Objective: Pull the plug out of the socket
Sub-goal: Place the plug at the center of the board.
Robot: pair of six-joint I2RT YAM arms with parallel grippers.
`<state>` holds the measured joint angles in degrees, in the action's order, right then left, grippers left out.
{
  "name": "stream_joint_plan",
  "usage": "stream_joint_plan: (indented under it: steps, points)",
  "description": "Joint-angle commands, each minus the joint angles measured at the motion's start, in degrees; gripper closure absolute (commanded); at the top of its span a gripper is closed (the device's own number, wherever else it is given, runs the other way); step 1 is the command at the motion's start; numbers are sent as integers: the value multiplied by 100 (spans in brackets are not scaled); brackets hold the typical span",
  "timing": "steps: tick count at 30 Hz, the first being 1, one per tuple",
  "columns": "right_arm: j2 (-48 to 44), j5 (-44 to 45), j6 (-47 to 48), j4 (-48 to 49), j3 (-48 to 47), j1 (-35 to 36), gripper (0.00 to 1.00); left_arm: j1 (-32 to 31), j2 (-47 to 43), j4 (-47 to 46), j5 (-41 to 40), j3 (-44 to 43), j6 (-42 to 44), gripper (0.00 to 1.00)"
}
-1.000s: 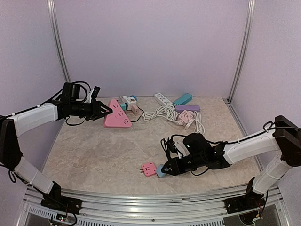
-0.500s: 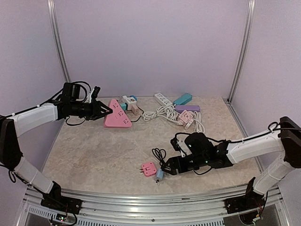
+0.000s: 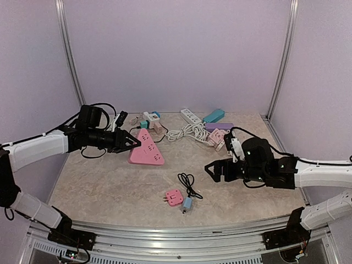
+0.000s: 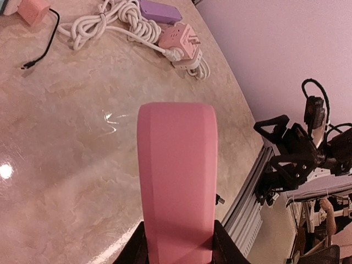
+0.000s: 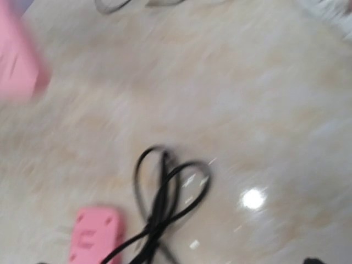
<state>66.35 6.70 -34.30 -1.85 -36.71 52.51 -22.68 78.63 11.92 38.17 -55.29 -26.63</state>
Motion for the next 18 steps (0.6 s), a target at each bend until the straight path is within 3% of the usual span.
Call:
stream_joint_plan:
  steps: [1, 9, 18]
  points:
    - [-212, 383, 537, 128, -82, -265, 0, -405, -300, -84, 81, 599, -214, 96]
    - [-353, 462, 891, 316, -219, -503, 1, -974, -461, -299, 421, 1601, -464, 96]
    - [-477, 501, 787, 313, -102, -523, 0, -1019, -449, -462, 689, 2095, -641, 96]
